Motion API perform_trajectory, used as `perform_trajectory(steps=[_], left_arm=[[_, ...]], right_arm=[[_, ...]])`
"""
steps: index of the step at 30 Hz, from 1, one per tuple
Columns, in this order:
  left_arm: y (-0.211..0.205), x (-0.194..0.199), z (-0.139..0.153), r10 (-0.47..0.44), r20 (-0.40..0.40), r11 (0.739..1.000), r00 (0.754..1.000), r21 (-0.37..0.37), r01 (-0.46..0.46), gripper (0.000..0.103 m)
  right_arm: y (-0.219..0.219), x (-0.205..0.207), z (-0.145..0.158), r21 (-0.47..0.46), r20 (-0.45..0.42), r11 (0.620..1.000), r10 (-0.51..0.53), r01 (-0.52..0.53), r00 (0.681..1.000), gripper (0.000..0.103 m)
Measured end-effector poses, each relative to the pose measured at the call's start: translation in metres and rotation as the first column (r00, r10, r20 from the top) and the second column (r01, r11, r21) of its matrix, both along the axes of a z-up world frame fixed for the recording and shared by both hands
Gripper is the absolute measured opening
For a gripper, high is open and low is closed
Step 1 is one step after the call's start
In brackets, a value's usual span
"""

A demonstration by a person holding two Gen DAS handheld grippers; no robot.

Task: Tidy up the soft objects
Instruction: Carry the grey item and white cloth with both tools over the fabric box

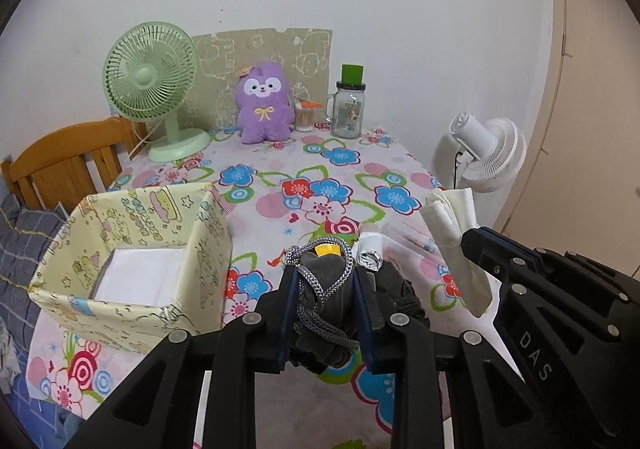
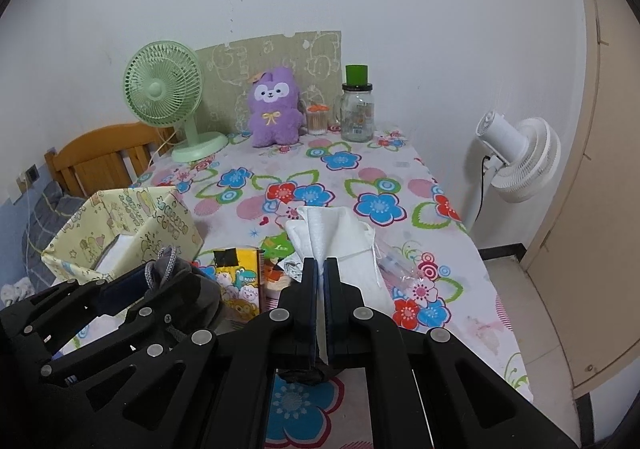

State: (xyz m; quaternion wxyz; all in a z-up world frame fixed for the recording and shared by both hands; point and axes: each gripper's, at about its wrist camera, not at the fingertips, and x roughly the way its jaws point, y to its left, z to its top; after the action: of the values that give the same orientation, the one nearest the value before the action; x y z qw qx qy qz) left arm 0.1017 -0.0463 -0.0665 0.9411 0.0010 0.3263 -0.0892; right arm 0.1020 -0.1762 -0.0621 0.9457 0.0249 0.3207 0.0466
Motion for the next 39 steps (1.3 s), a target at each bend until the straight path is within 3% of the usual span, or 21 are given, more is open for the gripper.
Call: perform_trajectory(steps=[20, 39], left_arm=[[0.025, 0.005, 0.029, 0.046, 0.027, 0.999, 0.999, 0.006, -0.046, 0.026], [0.065, 0.028, 0.029, 0.063, 0.021, 0.997, 0.998, 0.051, -0.064, 0.026]], right_arm=[[0.022, 0.007, 0.031, -0.003, 0.023, 1.0, 0.028, -0.028, 0.999, 0.006], [0.068, 0.026, 0.036, -0.012, 0.018, 0.997, 0.073, -0.073, 0.997, 0.006]])
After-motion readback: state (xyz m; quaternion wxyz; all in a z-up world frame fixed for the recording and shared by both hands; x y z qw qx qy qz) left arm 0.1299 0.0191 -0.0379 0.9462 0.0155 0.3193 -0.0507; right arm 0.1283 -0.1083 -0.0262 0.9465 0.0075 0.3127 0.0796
